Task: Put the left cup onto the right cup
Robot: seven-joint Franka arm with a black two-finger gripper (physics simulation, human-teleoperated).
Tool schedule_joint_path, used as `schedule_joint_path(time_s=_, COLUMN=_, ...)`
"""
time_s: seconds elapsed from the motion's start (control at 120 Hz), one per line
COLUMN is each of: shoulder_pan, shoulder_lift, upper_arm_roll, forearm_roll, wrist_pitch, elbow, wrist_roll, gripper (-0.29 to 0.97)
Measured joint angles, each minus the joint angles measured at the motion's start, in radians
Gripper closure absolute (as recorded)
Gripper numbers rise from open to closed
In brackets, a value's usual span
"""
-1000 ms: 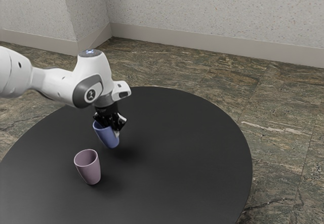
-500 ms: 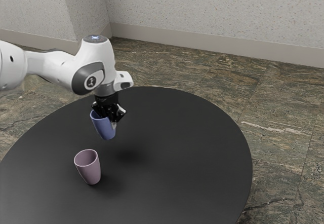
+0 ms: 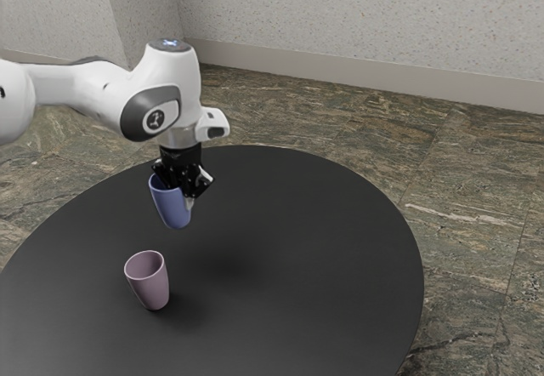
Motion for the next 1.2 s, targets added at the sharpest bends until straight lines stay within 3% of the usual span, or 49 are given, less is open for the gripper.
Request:
schedule_joint_path(time_s=0.492, shoulder_pan=-0.014, shoulder_lift=-0.068, upper_arm_roll=-0.064, forearm_roll=-0.003, wrist_pitch=-0.067, elbow=-0.051, wrist_roll=-0.099, gripper=0.78)
schedule_joint_path(time_s=1.2, shoulder_pan=0.0, shoulder_lift=-0.159, upper_arm_roll=-0.034, forearm_roll=-0.019, wrist_pitch=-0.054, elbow=-0.178, wrist_roll=-0.19, gripper=0.78)
